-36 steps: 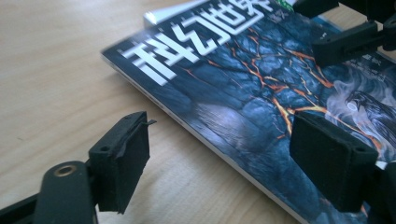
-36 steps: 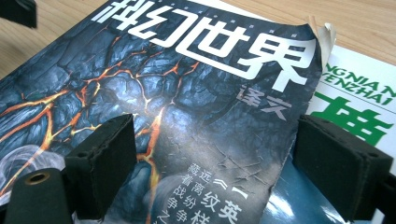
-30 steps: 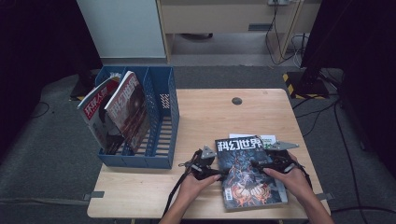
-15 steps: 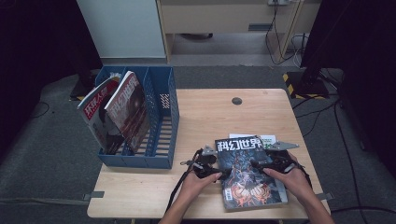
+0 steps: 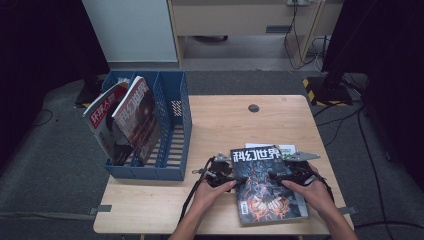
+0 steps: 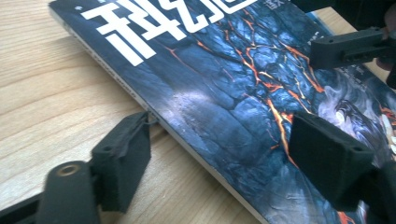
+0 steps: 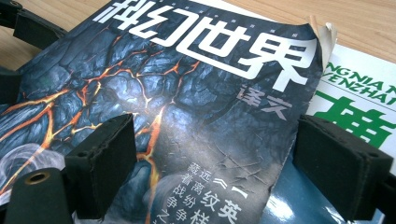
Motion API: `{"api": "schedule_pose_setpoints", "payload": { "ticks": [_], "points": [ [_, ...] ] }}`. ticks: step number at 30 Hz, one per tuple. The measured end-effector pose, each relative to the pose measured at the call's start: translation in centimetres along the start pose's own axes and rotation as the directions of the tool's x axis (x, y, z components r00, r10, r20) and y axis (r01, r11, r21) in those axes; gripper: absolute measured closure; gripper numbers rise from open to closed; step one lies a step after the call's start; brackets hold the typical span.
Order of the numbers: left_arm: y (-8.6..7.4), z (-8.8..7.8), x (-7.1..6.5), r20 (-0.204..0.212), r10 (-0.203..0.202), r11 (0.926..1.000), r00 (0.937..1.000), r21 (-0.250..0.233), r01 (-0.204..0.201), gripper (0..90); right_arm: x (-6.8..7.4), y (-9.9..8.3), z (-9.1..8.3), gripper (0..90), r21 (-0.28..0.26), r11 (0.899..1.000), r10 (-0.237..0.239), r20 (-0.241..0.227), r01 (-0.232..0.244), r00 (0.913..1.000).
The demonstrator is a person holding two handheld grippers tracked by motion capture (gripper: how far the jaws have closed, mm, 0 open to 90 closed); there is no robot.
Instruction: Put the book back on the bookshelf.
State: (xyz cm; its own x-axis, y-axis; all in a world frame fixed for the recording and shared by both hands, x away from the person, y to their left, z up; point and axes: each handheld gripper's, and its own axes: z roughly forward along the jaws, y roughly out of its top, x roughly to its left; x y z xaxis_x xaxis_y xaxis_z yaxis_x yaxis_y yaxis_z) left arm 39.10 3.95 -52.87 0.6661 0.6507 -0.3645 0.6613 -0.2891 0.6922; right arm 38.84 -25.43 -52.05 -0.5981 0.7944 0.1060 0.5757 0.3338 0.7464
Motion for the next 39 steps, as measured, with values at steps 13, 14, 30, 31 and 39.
{"api": "schedule_pose_setpoints", "payload": {
  "ticks": [13,14,30,31,39],
  "points": [
    [1.1,-1.8,-0.4,0.024,-0.021,0.9964,0.9995,-0.082,0.023,39.5,-0.1,0.0,-0.1,13.6,0.003,1.0,-0.003,0.0,0.003,1.0],
    [1.2,-1.9,-0.4,0.032,-0.027,0.9957,0.9991,-0.088,0.03,40.1,-0.1,0.0,-0.1,13.6,0.002,1.0,-0.003,0.001,0.003,1.0],
    [3.2,-2.3,-1.0,0.06,-0.01,0.9935,0.9981,-0.113,0.017,54.1,-0.3,-0.1,-0.2,13.6,0.003,1.0,0.005,0.01,-0.005,0.9999],
    [3.3,-2.3,-1.0,0.059,-0.011,0.9935,0.9982,-0.113,0.018,56.7,-0.3,-0.1,-0.2,13.6,0.004,1.0,0.008,0.009,-0.008,0.9999],
    [3.7,-2.4,-1.2,0.057,-0.02,0.9936,0.9981,-0.11,0.027,64.4,-0.4,-0.1,-0.2,13.6,0.002,1.0,0.013,0.01,-0.013,0.9999]
  ]
}}
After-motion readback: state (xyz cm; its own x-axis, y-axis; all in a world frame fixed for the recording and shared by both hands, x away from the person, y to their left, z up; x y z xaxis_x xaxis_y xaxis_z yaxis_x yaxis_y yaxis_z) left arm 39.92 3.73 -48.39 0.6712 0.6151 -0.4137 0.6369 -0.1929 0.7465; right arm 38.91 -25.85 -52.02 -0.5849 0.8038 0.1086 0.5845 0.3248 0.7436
